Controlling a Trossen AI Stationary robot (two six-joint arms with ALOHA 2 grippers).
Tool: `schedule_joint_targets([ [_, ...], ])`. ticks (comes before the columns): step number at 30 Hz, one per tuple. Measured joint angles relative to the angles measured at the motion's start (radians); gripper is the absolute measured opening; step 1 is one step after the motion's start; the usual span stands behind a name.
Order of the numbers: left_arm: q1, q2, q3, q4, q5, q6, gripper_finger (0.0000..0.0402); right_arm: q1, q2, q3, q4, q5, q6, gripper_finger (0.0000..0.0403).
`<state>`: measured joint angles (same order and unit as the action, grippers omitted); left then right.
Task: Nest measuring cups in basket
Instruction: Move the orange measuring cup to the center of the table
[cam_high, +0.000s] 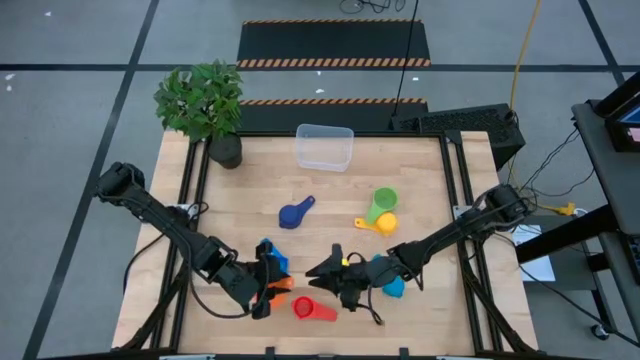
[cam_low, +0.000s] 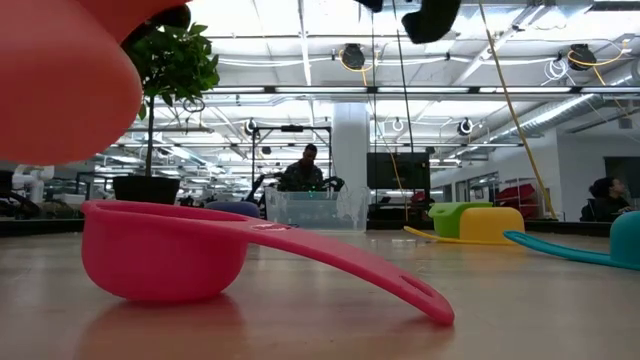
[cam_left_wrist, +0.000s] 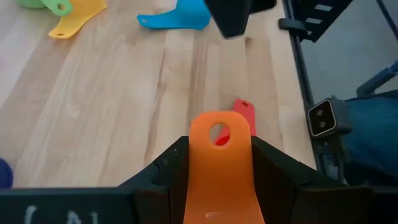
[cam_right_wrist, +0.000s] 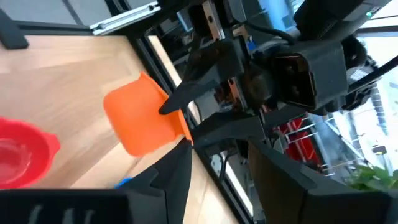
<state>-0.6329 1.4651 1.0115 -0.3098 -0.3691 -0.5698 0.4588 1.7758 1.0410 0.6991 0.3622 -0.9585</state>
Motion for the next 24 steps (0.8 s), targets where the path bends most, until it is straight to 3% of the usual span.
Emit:
schedule_joint_targets([
  [10,0.029,0.000,0.000,0.003,0.006,0.015,0.0142,0.001,0.125,0.132,-0.066,0.006,-0.017,0.0157],
  [16,0.023,0.000,0.000,0.002,0.010,0.015,0.0149,-0.002,0.148,0.143,-0.062,0.083,-0.092,0.0157],
  [24,0.027,0.000,0.000,0.007,0.011,0.035,0.0144,-0.014,0.149,0.143,-0.053,0.029,-0.146,0.0155],
])
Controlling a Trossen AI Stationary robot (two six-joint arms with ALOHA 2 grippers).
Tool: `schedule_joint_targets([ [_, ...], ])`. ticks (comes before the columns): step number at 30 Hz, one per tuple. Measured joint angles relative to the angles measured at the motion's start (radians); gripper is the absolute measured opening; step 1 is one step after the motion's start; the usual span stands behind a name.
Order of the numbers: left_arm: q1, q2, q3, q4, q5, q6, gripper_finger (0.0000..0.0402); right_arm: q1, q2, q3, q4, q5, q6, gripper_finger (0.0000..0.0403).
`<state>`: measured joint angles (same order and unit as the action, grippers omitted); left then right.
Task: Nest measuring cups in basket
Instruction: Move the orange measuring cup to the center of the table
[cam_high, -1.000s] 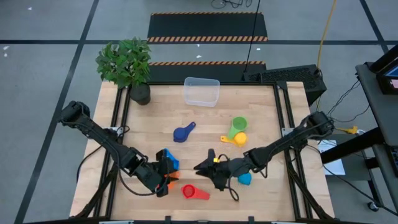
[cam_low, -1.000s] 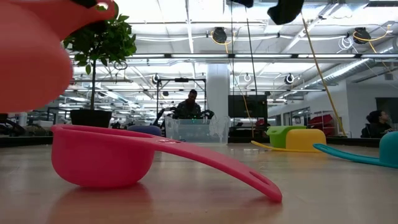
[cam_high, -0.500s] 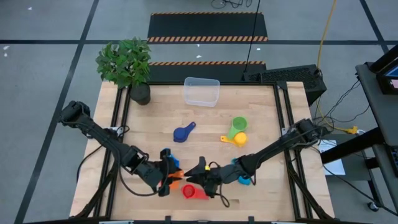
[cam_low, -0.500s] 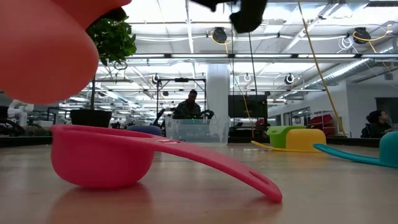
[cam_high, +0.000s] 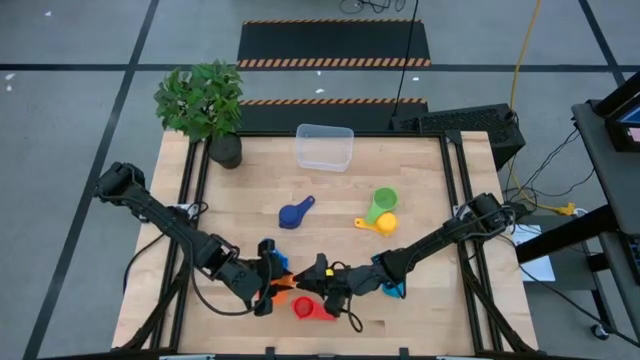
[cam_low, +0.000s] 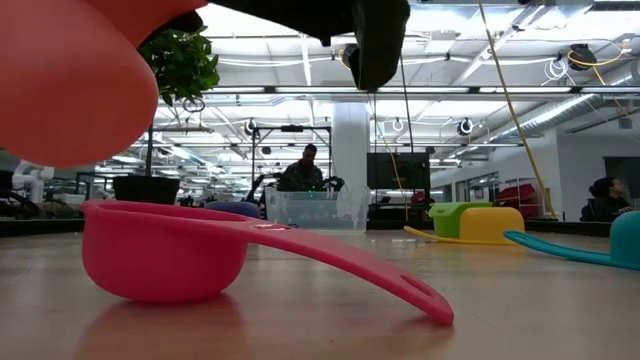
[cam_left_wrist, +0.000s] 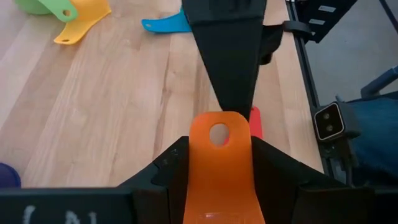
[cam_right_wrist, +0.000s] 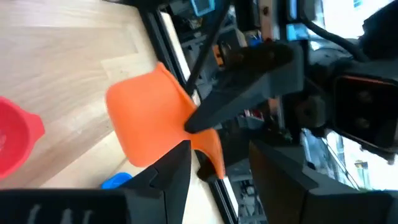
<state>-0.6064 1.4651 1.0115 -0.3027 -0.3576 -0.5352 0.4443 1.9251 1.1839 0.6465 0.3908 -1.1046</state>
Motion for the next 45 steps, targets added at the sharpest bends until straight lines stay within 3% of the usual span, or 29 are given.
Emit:
schedule_joint_targets([
  [13,0.018,0.000,0.000,0.015,0.000,0.012,0.0150,-0.038,0.000,0.000,0.023,-0.082,-0.043,0.0096],
  [24,0.017,0.000,0.000,0.017,0.000,0.007,0.0151,-0.041,0.000,-0.002,0.015,-0.087,-0.052,0.0011],
  [30,0.019,0.000,0.000,0.017,-0.007,0.022,0.0157,-0.041,0.000,-0.002,0.015,-0.084,-0.042,0.0005],
  [37,0.018,0.001,0.000,0.021,-0.117,0.040,0.0210,-0.043,0.000,-0.002,0.019,-0.069,-0.032,0.0001],
  [45,0.019,-0.006,0.000,0.024,-0.163,0.108,0.0297,-0.037,0.000,-0.002,-0.012,-0.021,-0.031,0.0001],
])
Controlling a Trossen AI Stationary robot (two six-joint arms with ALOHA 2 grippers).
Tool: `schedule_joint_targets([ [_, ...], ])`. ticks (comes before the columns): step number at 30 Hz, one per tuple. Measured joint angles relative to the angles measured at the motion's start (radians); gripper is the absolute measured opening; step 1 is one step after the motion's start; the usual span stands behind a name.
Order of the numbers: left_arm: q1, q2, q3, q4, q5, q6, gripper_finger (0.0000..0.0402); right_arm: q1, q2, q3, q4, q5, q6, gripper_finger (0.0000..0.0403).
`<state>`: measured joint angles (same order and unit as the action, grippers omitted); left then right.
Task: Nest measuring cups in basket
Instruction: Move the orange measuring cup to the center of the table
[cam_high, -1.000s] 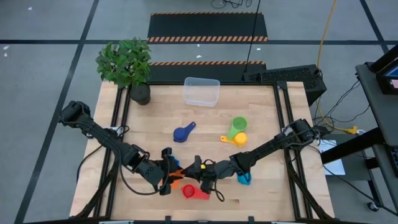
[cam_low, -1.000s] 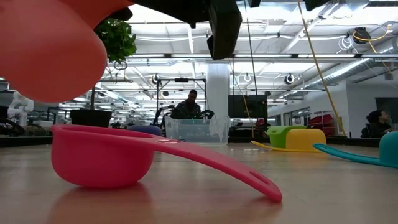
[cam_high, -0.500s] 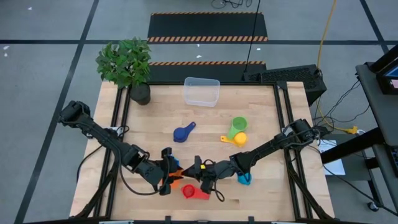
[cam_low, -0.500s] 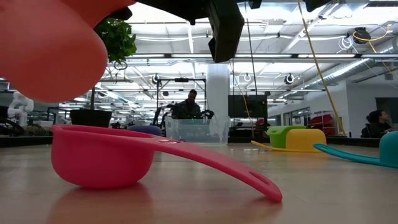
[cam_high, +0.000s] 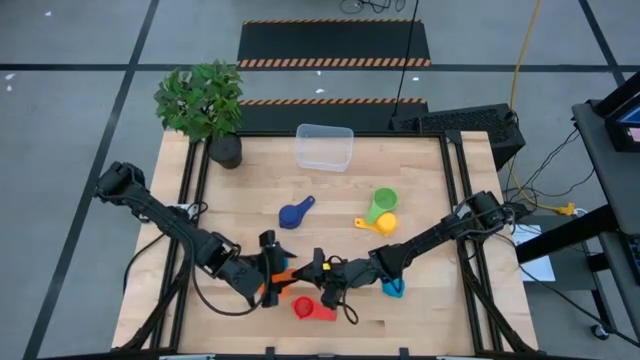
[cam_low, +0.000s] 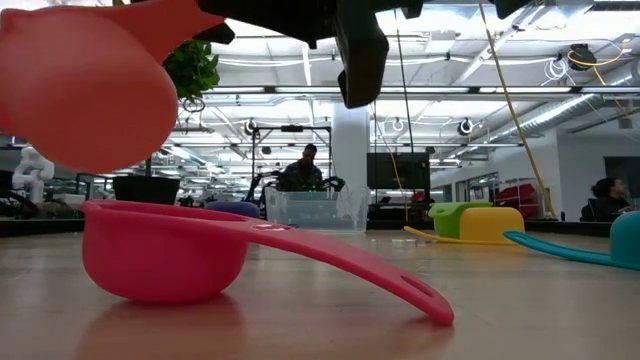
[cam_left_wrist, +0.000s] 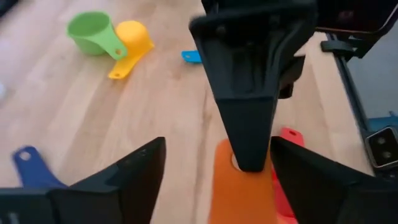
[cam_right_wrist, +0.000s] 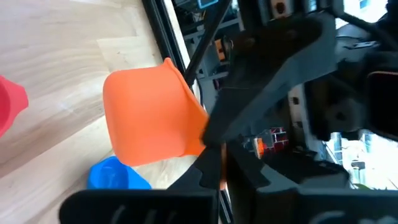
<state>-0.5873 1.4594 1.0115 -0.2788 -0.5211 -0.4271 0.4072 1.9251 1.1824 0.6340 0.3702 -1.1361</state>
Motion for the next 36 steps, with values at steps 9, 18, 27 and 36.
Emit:
schedule_joint_targets([
  [9,-0.002,-0.093,0.000,0.001,-0.051,0.042,0.0352,0.001,0.000,0.000,-0.061,0.093,0.043,0.0000],
  [18,-0.002,-0.127,0.000,-0.006,-0.130,0.162,0.0353,0.029,0.000,0.000,-0.071,0.494,-0.028,0.0000],
  [27,-0.001,-0.137,0.000,-0.008,-0.238,0.274,0.0354,0.068,0.000,0.000,-0.071,0.733,-0.098,0.0000],
  [36,0.040,-0.230,0.000,-0.008,-0.253,0.271,0.0353,0.113,-0.071,-0.001,-0.299,0.756,0.097,0.0000],
])
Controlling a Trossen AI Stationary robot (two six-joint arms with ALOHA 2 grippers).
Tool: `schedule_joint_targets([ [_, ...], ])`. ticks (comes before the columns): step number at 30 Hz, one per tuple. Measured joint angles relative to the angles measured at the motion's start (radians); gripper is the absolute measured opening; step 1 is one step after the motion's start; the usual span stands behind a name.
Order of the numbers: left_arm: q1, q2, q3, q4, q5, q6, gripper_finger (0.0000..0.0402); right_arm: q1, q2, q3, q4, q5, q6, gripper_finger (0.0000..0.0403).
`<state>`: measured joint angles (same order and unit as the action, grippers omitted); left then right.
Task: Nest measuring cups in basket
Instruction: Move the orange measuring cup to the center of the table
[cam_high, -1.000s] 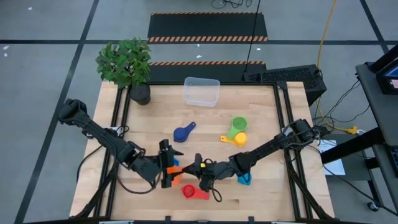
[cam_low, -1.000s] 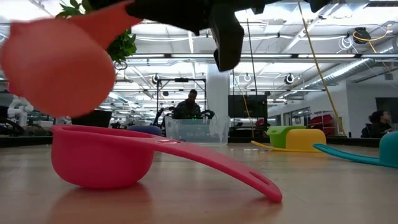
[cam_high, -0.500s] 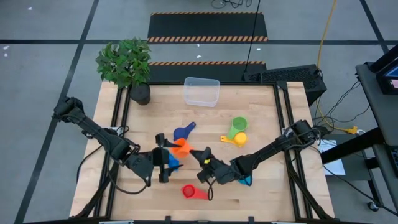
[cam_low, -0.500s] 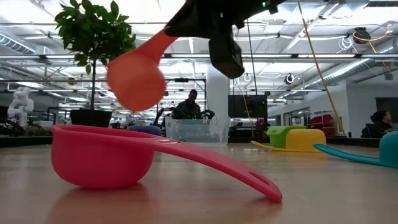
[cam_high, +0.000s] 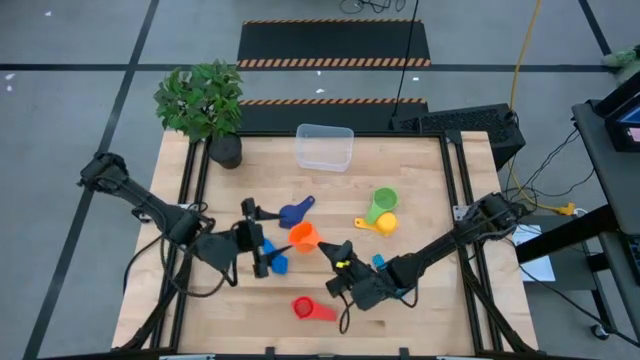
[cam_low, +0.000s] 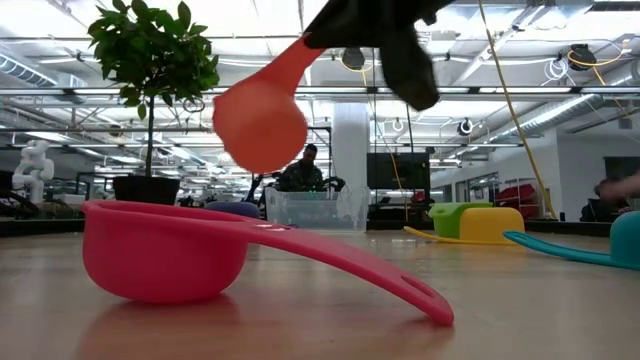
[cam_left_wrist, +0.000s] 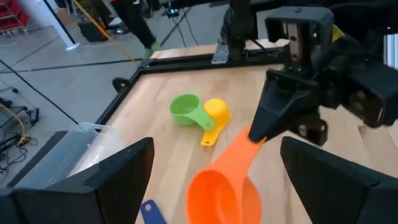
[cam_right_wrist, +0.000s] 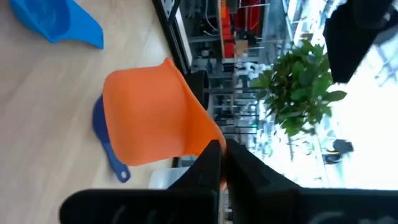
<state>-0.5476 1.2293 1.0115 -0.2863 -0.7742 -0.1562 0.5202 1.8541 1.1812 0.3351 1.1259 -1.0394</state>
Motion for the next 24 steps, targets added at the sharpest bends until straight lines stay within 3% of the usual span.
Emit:
schedule_joint_targets([
  [5,0.009,-0.010,0.000,-0.001,0.002,0.011,0.0353,0.026,-0.124,-0.041,-0.159,-0.032,0.190,0.0000],
  [12,0.011,-0.005,0.000,-0.003,0.005,0.023,0.0353,0.035,-0.424,-0.275,-0.154,-0.294,0.434,0.0000],
  [17,0.011,-0.006,0.000,-0.002,0.005,0.022,0.0353,0.020,-0.622,-0.501,0.088,-0.392,0.448,0.0000],
  [24,0.034,-0.006,0.000,0.000,0.005,0.016,0.0353,-0.060,-0.722,-0.758,0.529,-0.778,0.426,0.0000],
])
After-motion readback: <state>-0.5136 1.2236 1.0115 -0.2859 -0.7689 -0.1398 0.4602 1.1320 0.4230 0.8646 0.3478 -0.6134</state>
